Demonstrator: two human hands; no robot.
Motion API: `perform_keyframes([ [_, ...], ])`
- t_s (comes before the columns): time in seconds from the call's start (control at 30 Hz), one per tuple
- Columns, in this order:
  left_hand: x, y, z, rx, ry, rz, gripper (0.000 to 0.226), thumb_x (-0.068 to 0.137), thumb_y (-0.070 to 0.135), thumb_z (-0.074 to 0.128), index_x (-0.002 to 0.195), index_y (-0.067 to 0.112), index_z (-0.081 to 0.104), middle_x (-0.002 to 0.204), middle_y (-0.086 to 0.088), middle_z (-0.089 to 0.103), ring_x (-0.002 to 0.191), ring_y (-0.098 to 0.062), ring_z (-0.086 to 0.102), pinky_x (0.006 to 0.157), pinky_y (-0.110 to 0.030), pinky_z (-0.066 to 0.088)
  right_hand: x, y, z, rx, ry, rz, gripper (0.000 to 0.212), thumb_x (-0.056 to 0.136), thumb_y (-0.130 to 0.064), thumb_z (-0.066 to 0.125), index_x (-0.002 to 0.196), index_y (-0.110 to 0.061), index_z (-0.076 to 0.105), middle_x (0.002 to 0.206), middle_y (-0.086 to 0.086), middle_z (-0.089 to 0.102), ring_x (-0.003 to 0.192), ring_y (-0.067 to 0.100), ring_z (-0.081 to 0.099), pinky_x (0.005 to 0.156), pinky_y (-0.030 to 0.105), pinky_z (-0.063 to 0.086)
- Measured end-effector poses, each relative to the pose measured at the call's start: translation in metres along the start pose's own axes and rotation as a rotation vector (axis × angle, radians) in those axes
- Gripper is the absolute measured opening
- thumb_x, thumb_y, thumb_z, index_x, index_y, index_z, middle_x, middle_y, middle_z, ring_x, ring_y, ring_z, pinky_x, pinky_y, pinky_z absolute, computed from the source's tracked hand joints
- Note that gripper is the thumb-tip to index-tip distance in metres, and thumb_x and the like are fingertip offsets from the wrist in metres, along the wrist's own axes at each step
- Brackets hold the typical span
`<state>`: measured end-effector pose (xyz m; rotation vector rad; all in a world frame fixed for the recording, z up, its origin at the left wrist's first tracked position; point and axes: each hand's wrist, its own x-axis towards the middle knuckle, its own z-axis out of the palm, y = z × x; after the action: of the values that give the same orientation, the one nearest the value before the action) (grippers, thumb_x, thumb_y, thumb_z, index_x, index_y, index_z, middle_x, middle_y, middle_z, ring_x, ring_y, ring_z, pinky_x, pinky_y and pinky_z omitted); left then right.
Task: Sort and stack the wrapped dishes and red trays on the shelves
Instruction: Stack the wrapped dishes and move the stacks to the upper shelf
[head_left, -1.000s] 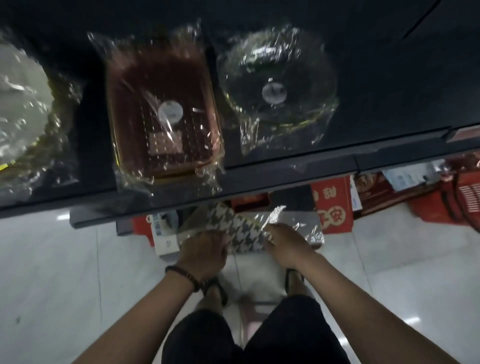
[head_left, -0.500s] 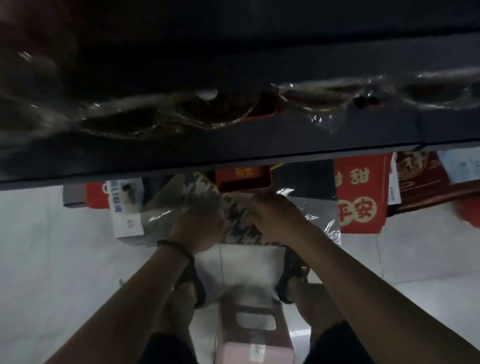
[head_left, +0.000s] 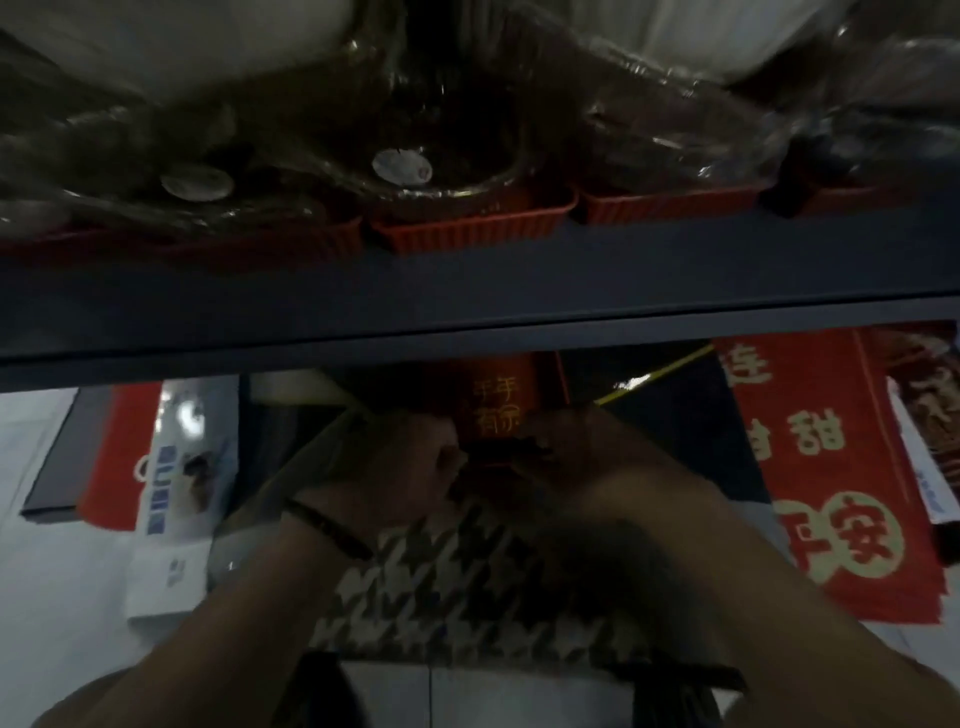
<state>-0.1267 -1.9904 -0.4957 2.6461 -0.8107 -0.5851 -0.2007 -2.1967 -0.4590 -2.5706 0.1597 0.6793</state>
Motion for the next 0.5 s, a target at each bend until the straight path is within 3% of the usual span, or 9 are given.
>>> perform_keyframes([
  [0.07,-0.005,0.007,-0.008,0.002,0.077,-0.002,0.022,0.104,0.034,0.06,0.102,0.019,0.075,0.098,0.003,0.073,0.091,-0.015,0.067,0.077,-0.032,0.051,-0.006,0.0,-0.003,0.023,0.101,0.009,0.045,0.091,-0.069,0.051,0.117,-0.036,0.068,0.113,-0.004,0.071,0.102,0.017,0.069,0.085,0.035,0.057],
  [0.2,-0.038,0.022,-0.028,-0.026,0.048,-0.01,0.021,0.104,0.046,0.055,0.105,0.031,0.07,0.102,0.009,0.07,0.092,-0.01,0.065,0.085,-0.035,0.059,-0.042,-0.009,-0.014,0.015,0.302,0.033,0.051,0.084,-0.065,0.048,0.112,-0.027,0.069,0.107,-0.002,0.072,0.094,0.017,0.07,0.084,0.041,0.061],
  [0.3,-0.064,0.038,-0.052,-0.038,0.192,0.05,0.021,0.103,0.05,0.054,0.104,0.035,0.069,0.101,0.016,0.071,0.091,-0.005,0.066,0.086,-0.037,0.06,-0.076,-0.022,-0.028,0.046,0.463,-0.038,0.042,0.089,-0.064,0.046,0.096,-0.027,0.067,0.091,-0.009,0.07,0.083,0.012,0.067,0.077,0.041,0.06],
  [0.4,-0.092,0.057,-0.078,-0.092,0.312,0.099,0.018,0.101,0.051,0.057,0.106,0.041,0.071,0.106,0.022,0.071,0.095,0.0,0.067,0.087,-0.034,0.061,-0.115,-0.04,-0.048,0.069,0.565,-0.122,0.021,0.098,-0.053,0.056,0.094,-0.035,0.065,0.093,-0.014,0.067,0.088,0.01,0.065,0.078,0.036,0.057],
  [0.5,-0.114,0.077,-0.102,-0.102,0.413,0.159,0.014,0.099,0.051,0.059,0.102,0.043,0.07,0.103,0.027,0.07,0.096,0.004,0.066,0.086,-0.031,0.061,-0.145,-0.047,-0.067,0.041,0.641,-0.138,0.021,0.1,-0.051,0.059,0.102,-0.033,0.069,0.098,-0.014,0.069,0.094,0.009,0.064,0.081,0.035,0.057],
])
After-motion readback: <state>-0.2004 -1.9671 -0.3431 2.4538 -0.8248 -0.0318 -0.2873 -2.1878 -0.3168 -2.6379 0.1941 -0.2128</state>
